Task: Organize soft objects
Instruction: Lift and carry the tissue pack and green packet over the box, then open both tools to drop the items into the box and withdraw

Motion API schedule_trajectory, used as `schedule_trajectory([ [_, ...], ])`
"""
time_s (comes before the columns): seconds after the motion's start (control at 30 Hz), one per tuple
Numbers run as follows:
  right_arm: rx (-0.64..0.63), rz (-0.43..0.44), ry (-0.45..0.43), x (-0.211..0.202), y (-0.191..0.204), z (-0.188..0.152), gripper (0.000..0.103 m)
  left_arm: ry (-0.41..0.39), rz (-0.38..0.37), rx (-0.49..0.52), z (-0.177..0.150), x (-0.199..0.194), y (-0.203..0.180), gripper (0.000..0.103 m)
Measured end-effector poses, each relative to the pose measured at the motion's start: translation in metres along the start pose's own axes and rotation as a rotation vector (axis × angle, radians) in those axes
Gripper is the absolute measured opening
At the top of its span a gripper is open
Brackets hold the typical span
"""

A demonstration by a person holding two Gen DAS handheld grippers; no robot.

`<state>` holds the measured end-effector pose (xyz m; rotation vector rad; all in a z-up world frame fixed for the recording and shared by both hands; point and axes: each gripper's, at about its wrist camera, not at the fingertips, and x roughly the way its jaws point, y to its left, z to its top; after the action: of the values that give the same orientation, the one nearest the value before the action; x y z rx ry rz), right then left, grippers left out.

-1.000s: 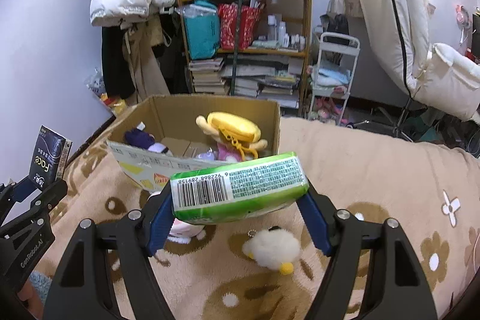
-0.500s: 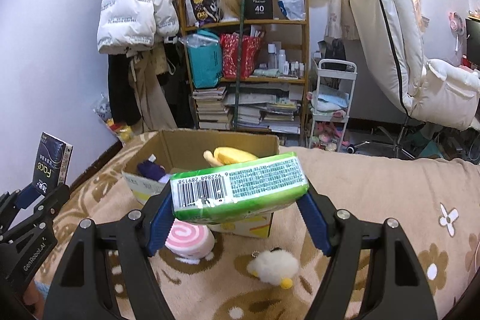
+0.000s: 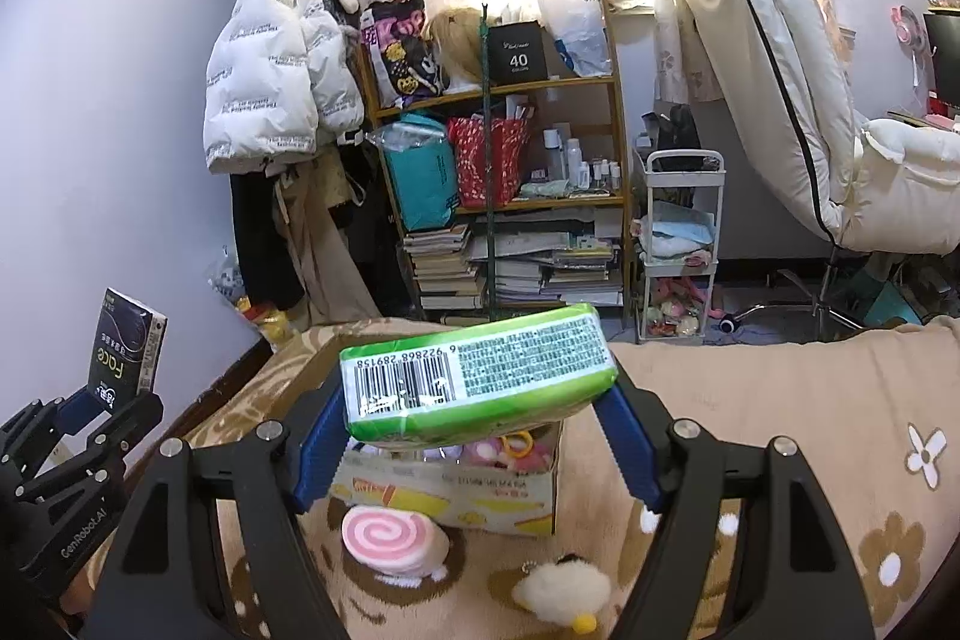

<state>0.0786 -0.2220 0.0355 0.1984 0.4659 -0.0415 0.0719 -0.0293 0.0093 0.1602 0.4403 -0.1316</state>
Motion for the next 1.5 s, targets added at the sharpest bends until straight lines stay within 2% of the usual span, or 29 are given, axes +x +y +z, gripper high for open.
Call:
schedule_trajectory([
  [0.47,0.063,0.019,-0.022,0.035,-0.014,0.010,0.079,-0.043,-0.010,0.094,0.027,0.049,-0.020,0.046],
  [0.63,0.088,0.018,0.008,0.053,-0.018,0.005,0.079,0.010,-0.032,0.047,0.020,0.073,-0.018,0.046],
  [0.8,0.098,0.017,0.046,0.072,-0.018,-0.002,0.079,0.029,-0.035,0.059,0.013,0.092,-0.019,0.046],
  [1.23,0.069,0.012,0.138,0.110,-0.012,-0.022,0.080,0.140,-0.088,0.064,-0.008,0.136,-0.023,0.047],
  [1.5,0.086,0.022,0.200,0.121,-0.016,-0.030,0.080,0.162,-0.085,0.053,-0.012,0.140,-0.021,0.063],
])
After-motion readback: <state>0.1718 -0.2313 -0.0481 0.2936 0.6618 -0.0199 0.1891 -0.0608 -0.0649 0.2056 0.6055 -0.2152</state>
